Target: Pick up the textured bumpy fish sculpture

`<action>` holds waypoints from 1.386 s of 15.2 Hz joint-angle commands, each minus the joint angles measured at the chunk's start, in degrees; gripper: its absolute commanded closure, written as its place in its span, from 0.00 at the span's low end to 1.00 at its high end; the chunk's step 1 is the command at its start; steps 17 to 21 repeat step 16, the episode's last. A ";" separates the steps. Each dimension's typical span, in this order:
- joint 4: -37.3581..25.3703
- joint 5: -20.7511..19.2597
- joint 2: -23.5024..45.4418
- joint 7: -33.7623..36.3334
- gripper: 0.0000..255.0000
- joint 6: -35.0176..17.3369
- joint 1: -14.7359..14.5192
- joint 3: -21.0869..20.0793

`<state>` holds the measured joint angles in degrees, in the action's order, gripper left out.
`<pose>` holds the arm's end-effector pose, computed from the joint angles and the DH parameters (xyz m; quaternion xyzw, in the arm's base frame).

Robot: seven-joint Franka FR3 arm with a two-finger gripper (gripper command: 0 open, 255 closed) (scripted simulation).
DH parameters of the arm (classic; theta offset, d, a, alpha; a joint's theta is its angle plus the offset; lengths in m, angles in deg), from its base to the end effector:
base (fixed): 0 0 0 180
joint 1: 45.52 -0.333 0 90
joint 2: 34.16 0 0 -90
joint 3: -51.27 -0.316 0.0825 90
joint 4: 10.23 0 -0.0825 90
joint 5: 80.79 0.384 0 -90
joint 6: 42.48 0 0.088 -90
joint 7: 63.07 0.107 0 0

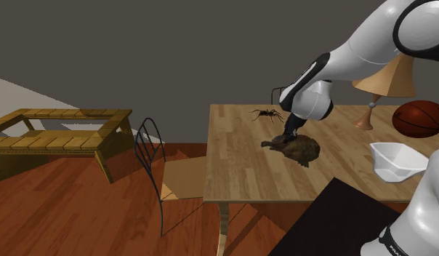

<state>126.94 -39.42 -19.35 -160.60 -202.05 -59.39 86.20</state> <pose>0.4638 -0.2161 0.2457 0.9291 0.3445 0.1262 0.0476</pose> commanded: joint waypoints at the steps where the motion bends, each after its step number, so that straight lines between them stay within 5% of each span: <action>1: 0.24 -2.30 -1.13 1.80 1.00 0.60 -0.97 1.32; 14: 0.94 -24.08 -12.43 18.54 1.00 6.58 -7.04 9.99; 21: 0.93 -24.34 -12.57 18.73 1.00 6.67 -6.97 9.94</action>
